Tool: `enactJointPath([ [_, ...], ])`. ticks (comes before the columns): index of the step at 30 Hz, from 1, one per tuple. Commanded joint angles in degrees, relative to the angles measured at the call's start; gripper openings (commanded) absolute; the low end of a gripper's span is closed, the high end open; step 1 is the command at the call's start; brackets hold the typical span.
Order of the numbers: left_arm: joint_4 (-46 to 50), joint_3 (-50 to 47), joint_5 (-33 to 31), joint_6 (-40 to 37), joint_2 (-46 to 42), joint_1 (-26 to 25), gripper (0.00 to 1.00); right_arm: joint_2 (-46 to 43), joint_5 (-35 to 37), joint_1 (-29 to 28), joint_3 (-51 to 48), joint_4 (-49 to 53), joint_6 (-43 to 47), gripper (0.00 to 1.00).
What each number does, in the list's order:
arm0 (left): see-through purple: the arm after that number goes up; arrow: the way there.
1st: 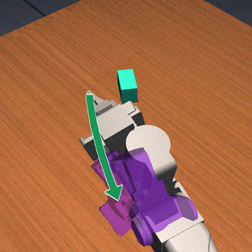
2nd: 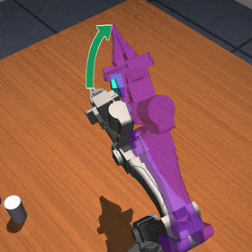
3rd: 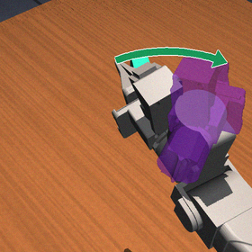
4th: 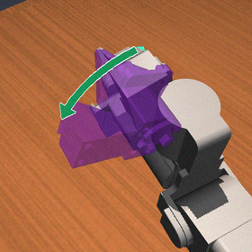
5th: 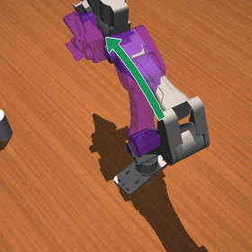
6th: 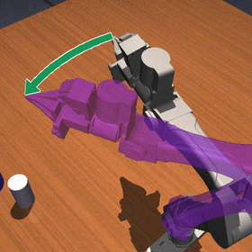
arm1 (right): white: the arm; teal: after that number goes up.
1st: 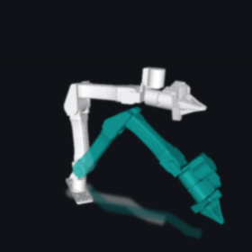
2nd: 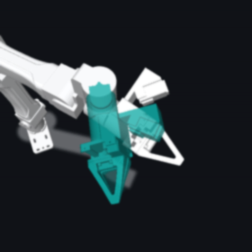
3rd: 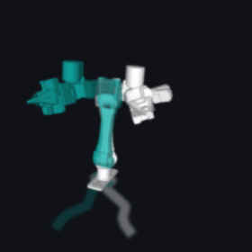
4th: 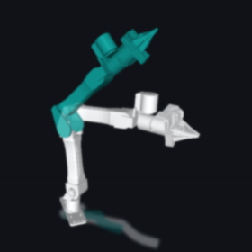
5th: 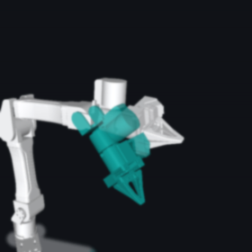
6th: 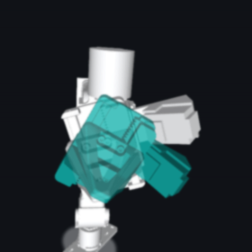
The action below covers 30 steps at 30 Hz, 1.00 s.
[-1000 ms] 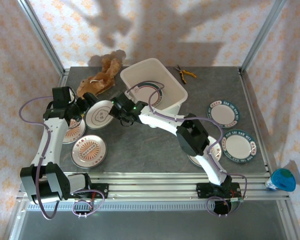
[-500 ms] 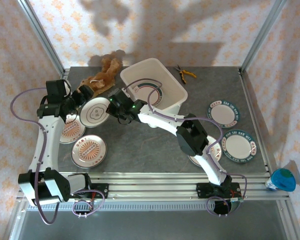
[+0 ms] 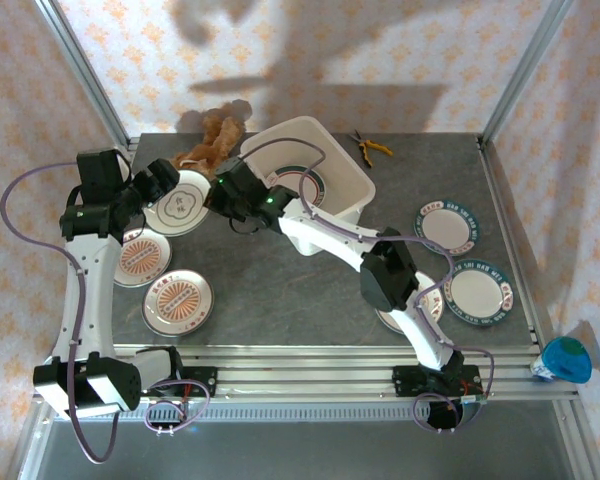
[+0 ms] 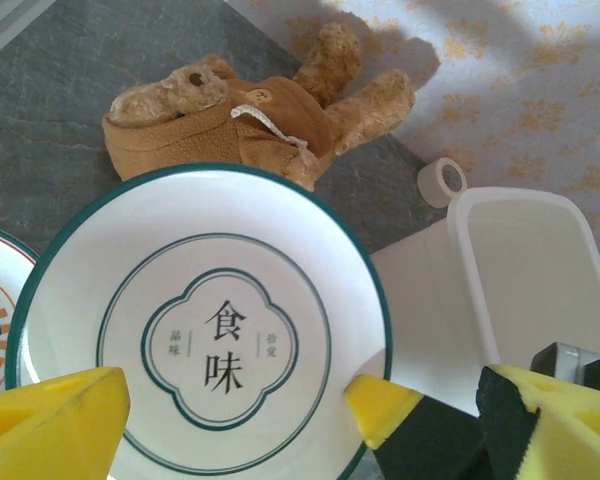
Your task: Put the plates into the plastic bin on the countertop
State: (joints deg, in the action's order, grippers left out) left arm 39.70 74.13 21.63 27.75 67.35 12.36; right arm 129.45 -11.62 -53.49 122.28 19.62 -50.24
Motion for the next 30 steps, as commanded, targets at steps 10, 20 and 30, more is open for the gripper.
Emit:
enactJointPath([
  [10, -2.77, 3.71, 2.00, 0.67, 1.09, -0.30, 0.92, -11.53, 2.71, 5.25, -2.00, -2.06, 2.93, 0.00],
  [20, -7.41, 5.70, 3.80, 1.87, 8.30, -5.41, 0.91, -22.92, 8.12, 11.82, -16.22, -4.82, 1.67, 0.00],
  [30, -7.53, 11.93, 2.51, 3.21, 17.80, -11.36, 0.90, -34.10, 20.43, 15.03, -32.74, -6.02, -2.99, 0.00],
])
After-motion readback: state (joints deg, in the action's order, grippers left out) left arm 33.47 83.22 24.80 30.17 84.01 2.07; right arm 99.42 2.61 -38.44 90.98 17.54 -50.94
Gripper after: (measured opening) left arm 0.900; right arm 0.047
